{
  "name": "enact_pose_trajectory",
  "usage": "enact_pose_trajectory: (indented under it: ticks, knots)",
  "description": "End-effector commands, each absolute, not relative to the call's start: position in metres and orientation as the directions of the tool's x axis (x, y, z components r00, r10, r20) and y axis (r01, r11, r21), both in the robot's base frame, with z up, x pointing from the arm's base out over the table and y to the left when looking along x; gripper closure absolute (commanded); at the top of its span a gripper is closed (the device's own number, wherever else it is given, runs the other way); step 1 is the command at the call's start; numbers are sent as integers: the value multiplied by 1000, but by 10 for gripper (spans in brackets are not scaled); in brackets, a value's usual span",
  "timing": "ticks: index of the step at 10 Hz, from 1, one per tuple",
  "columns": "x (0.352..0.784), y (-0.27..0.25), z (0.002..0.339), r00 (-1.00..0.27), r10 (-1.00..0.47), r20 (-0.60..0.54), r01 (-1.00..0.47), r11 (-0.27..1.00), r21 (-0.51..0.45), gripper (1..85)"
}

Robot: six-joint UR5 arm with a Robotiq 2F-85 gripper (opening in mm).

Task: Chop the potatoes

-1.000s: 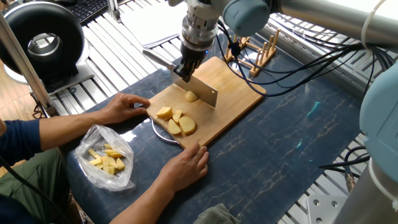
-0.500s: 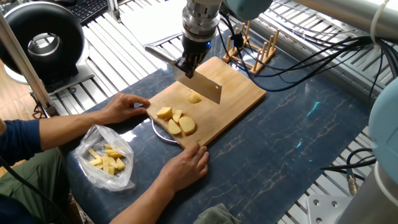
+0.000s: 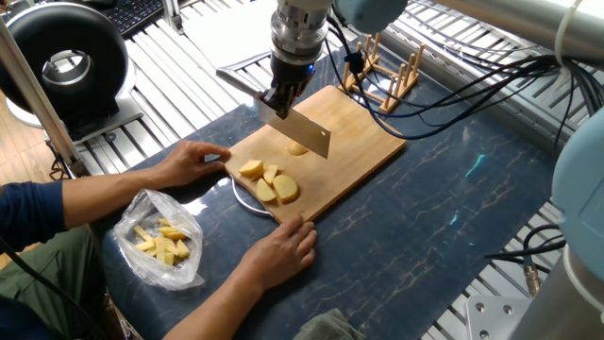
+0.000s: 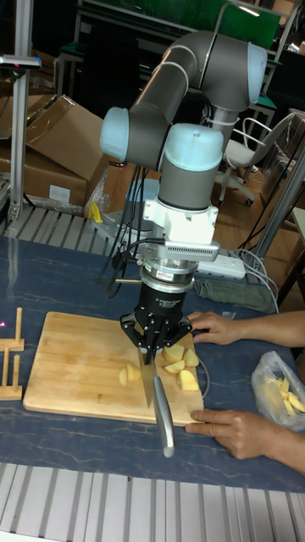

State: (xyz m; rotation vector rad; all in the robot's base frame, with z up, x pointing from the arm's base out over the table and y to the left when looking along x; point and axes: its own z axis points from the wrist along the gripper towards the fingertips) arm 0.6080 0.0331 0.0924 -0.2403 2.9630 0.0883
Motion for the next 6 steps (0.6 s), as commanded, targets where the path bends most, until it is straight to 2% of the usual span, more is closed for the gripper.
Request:
enact_pose_trajectory:
  ticks: [1,6]
  knots:
    - [613,28,88,-970,-163,-181,-174,984,46,847]
    - [612,17,83,-971,-148,-190,-162,985,58,847]
